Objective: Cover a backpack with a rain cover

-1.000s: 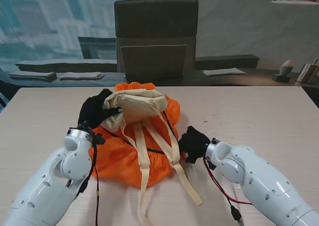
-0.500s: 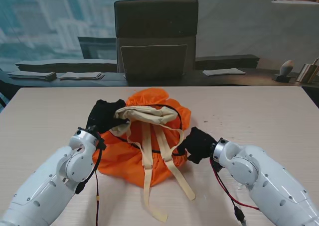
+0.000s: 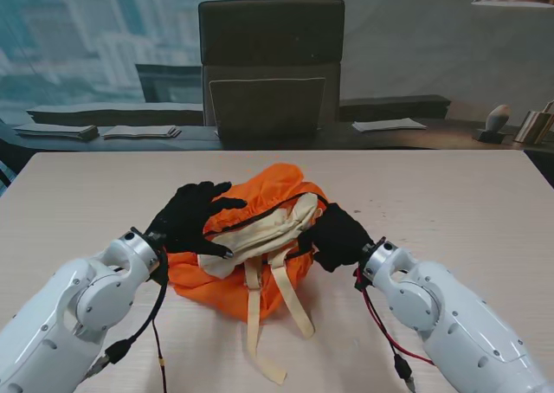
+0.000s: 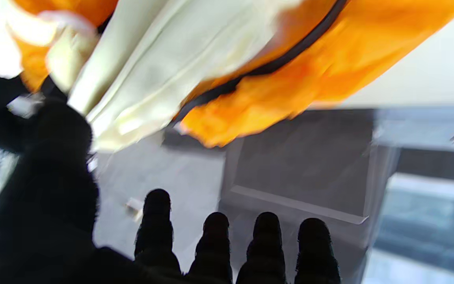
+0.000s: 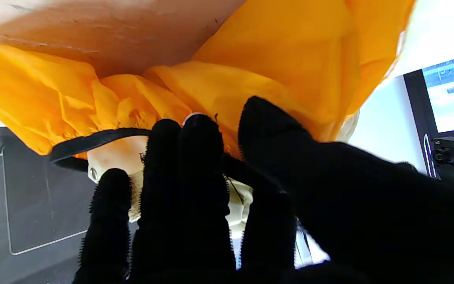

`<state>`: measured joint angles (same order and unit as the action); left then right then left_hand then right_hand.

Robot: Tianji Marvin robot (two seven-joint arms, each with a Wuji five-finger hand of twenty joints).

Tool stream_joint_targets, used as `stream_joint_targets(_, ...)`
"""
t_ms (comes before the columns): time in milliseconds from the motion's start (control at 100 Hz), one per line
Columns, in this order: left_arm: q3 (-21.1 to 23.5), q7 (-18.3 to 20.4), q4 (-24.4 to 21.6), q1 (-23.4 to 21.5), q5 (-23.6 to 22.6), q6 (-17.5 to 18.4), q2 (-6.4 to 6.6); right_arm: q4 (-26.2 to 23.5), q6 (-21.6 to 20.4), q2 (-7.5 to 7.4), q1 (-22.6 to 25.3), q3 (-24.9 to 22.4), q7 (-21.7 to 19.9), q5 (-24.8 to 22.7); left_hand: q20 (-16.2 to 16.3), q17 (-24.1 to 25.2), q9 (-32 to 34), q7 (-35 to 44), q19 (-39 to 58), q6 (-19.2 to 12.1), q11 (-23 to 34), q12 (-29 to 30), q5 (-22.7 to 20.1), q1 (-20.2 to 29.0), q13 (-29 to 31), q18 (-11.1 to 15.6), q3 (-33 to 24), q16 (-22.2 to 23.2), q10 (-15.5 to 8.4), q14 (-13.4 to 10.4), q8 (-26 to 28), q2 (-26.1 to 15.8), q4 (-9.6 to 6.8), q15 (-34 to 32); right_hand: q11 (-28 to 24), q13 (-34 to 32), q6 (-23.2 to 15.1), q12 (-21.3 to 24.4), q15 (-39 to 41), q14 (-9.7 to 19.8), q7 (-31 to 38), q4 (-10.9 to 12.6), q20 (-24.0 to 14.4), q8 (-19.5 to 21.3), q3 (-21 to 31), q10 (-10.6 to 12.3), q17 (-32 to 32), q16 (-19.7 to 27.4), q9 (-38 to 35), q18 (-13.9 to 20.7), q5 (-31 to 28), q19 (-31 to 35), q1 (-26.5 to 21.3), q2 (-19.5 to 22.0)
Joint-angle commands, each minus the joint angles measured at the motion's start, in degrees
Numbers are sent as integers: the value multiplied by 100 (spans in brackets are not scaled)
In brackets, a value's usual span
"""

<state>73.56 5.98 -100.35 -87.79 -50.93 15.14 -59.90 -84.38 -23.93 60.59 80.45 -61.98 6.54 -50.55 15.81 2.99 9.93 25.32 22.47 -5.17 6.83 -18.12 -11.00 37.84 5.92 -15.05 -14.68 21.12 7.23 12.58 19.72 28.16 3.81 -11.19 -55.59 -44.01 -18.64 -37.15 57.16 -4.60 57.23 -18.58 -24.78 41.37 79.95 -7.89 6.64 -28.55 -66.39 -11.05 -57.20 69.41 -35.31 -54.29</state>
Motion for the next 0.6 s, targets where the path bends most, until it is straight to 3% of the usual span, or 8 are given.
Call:
stream_joint_targets(0, -25, -143, 54, -5, -153, 385, -39, 53, 22, 61, 27, 30, -90, -62, 96, 87, -47, 938, -257, -751, 223, -117, -56, -232, -142, 15, -798, 20, -190, -194, 723, 321, -58, -2, -52, -270, 62, -108, 193, 43, 191, -45, 28, 72, 455, -374, -3, -18, -149, -115, -295, 117, -128, -86)
stream_joint_targets(60, -90, -284, 176, 70, -333, 770, -20, 78, 46, 73, 36, 41, -32, -50, -11, 69, 13, 1249, -205, -1323, 302, -5, -187, -235, -96, 39, -1548, -8, -396, -317, 1117, 474, -10, -80, -44, -274, 76, -117, 193, 36, 198, -47, 28, 73, 463, -394, 5, -13, -153, -124, -300, 120, -133, -93)
stream_joint_targets(130, -226, -196, 345, 236, -355, 1047, 17, 100, 57, 83, 38, 55, 31, -42, -179, 51, -16, 880, -219, -1407, 151, 192, -464, -178, -147, 96, -1990, -157, -537, -417, 870, 562, 42, 16, -39, -278, 82, -131, 200, 33, 200, -50, 28, 69, 462, -404, 3, -12, -156, -123, -301, 121, -131, -93)
stream_joint_targets(200, -457, 46, 572, 465, -59, 1187, 34, 126, 87, 100, 40, 75, 201, -96, -326, 50, -57, 854, -368, -1478, 12, 280, -825, -71, -191, 169, -2276, -273, -628, -483, 727, 690, 82, 216, -35, -278, 77, -145, 199, 40, 202, -56, 24, 69, 469, -388, 16, -6, -158, -116, -286, 132, -119, -96)
stream_joint_targets(280, -693, 352, 758, 690, 110, 1308, 79, 174, 145, 129, 33, 97, 449, -163, -383, 66, -153, 901, -506, -1501, -159, 325, -918, -5, -260, 225, -2403, -311, -672, -536, 694, 790, 101, 380, -34, -271, 77, -161, 198, 24, 206, -60, 17, 68, 488, -397, 37, 2, -167, -123, -282, 152, -115, -106)
stream_joint_targets(360, -901, 327, 989, 853, 115, 1398, 86, 181, 221, 154, 42, 92, 515, -124, -374, 54, -313, 585, -615, -1451, -492, 360, -668, -25, -309, 265, -2473, -317, -686, -562, 483, 901, 127, 551, -25, -293, 88, -169, 204, -8, 218, -61, 10, 78, 508, -427, 45, 11, -182, -144, -287, 166, -128, -118)
stream_joint_targets(540, -1293, -435, 1486, 1072, 33, 1617, -15, 193, 330, 180, 43, 98, 627, -98, -228, 45, -349, 103, -611, -1359, -687, 390, -55, -141, -341, 381, -2624, -204, -707, -616, -107, 1105, 220, 616, -9, -309, 140, -189, 222, -44, 232, -67, -1, 75, 508, -458, 86, 20, -194, -152, -278, 191, -142, -135)
stream_joint_targets(590, -1401, -527, 1562, 1108, 126, 1634, -41, 181, 382, 188, 62, 100, 639, -74, -262, 25, -343, 18, -723, -1343, -701, 485, 140, -288, -332, 402, -2691, -208, -722, -631, -241, 1132, 360, 677, -2, -309, 154, -192, 223, -64, 233, -65, -2, 71, 511, -476, 85, 25, -197, -151, -276, 192, -155, -139)
